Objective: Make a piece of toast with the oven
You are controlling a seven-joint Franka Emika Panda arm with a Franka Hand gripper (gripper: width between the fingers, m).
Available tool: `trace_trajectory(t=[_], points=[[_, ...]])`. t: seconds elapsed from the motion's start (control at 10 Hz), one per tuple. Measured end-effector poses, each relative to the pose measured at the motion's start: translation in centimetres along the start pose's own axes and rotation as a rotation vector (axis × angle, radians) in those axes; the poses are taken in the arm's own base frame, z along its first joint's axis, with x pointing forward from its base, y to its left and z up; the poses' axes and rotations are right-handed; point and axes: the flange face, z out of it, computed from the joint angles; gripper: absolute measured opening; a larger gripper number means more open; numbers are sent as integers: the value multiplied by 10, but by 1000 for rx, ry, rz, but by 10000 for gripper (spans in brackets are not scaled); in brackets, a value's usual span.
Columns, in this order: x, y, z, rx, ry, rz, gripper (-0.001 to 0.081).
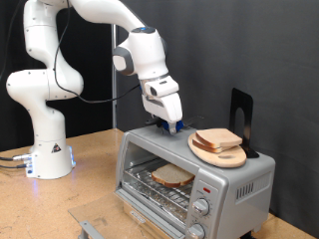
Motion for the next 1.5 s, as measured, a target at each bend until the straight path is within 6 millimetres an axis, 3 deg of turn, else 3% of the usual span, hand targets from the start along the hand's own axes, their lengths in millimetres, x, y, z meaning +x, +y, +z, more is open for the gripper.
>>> trace_trajectory(t=[0.8, 1.2, 1.4, 1.5], points=[[19, 6, -31, 62, 62, -26, 808], [15, 13, -54, 163, 24, -7, 808], [14, 15, -52, 147, 52, -15, 808], [5, 26, -53, 161, 67, -34, 808]])
